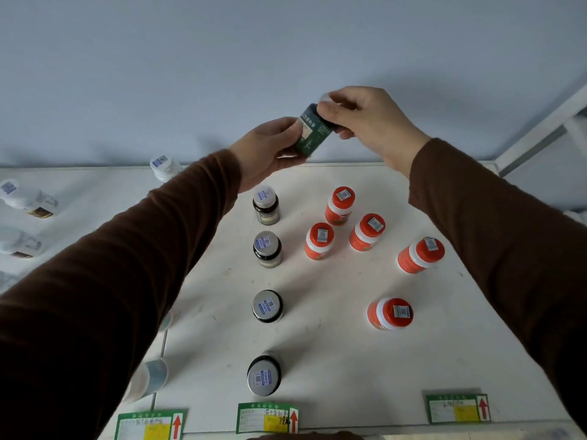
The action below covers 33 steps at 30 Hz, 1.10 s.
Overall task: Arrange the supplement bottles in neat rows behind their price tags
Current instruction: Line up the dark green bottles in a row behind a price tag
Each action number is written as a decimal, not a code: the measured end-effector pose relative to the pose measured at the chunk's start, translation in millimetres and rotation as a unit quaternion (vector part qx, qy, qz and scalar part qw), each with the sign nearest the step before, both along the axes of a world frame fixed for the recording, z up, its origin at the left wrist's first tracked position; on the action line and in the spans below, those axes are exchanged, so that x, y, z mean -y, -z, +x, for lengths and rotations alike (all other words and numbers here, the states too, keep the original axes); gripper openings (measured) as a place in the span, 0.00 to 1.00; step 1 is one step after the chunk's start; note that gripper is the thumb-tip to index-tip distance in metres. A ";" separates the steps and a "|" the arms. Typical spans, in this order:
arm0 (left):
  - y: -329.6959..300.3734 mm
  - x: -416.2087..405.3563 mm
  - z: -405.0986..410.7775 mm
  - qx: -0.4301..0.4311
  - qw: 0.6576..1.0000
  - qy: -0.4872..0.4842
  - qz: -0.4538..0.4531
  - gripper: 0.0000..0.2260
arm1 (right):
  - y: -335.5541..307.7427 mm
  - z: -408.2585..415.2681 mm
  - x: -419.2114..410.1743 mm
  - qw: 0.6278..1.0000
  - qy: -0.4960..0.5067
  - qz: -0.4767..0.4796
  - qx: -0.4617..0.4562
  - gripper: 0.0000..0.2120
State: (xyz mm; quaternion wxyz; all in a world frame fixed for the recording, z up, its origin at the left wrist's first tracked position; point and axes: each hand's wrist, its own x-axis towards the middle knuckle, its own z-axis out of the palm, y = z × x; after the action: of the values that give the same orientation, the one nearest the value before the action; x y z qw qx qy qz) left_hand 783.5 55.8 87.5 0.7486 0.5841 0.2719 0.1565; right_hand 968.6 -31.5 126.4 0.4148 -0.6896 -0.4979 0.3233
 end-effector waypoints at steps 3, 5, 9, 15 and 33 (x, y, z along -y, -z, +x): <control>2.5 -18.9 -8.6 -0.085 0.982 -0.032 0.168 0.15 | 6.9 -9.4 -27.4 0.997 -0.037 0.007 0.071 0.15; 7.2 -32.1 -15.8 -0.159 0.948 -0.034 0.274 0.16 | 15.5 -20.1 -43.3 0.986 -0.072 0.002 0.153 0.15; 24.0 -52.8 -34.2 -0.329 0.830 -0.005 0.451 0.17 | 39.8 -42.4 -62.8 0.942 -0.142 -0.039 0.302 0.16; 42.7 -56.4 -49.3 -0.413 0.741 0.005 0.529 0.18 | 63.7 -60.2 -71.0 0.912 -0.189 -0.071 0.358 0.20; 29.4 -10.3 -72.9 -0.451 0.720 -0.054 0.526 0.17 | 69.2 -62.8 -51.9 0.911 -0.159 -0.054 0.376 0.20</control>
State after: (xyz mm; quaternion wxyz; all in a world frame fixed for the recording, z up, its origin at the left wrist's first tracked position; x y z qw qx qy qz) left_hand 710.6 66.1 58.2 0.1006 0.8697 0.4821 0.0325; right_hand 905.8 20.4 57.2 0.1027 -0.6933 -0.7017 0.1279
